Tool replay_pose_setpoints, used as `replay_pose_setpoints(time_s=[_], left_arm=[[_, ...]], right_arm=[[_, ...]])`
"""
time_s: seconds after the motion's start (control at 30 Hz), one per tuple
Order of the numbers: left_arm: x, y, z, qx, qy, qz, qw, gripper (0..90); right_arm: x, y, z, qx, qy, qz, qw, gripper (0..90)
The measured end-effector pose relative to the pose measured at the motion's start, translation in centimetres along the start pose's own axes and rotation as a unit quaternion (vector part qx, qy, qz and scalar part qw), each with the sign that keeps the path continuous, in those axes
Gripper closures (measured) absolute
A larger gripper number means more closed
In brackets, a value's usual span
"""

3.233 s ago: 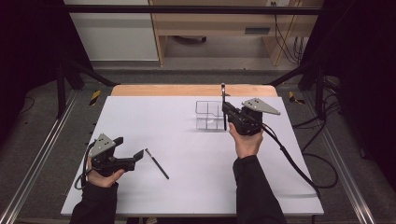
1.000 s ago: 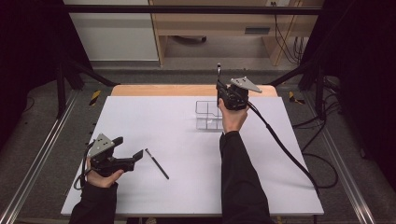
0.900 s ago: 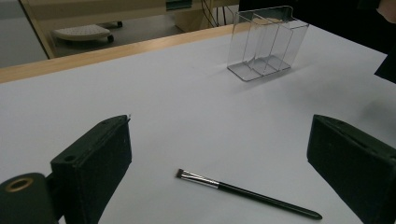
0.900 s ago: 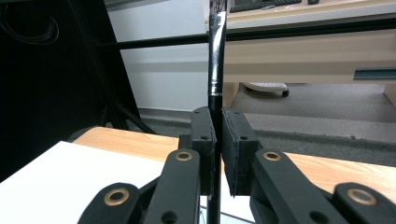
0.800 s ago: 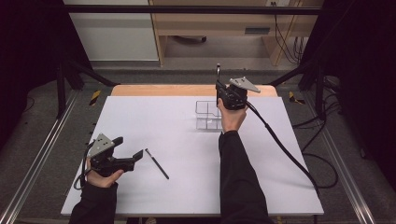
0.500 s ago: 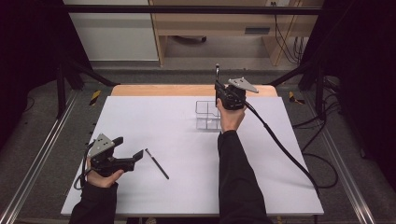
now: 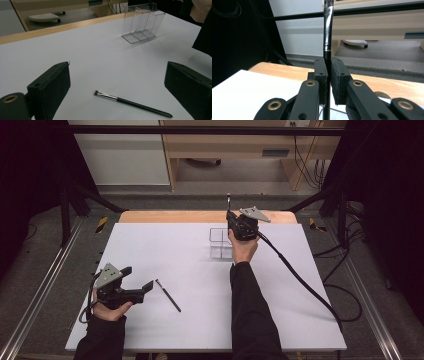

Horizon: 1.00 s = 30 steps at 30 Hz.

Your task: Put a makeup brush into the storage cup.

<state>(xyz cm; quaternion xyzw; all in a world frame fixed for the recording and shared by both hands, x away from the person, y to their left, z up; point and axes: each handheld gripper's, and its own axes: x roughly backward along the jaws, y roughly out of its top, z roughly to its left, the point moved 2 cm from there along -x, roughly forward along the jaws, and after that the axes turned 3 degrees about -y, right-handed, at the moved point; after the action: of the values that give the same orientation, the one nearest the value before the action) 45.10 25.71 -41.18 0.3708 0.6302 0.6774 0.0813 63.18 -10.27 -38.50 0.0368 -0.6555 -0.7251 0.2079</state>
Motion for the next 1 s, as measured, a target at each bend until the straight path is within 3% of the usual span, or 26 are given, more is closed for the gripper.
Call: replay_pose_setpoints(time_s=[1.0], left_arm=[[-0.1,0.0,-0.1,-0.003,0.0,0.001,1.0,5.9]], right_arm=[[-0.2,-3.4,-0.3,0.003,-0.001,0.036,0.9993,84.1]])
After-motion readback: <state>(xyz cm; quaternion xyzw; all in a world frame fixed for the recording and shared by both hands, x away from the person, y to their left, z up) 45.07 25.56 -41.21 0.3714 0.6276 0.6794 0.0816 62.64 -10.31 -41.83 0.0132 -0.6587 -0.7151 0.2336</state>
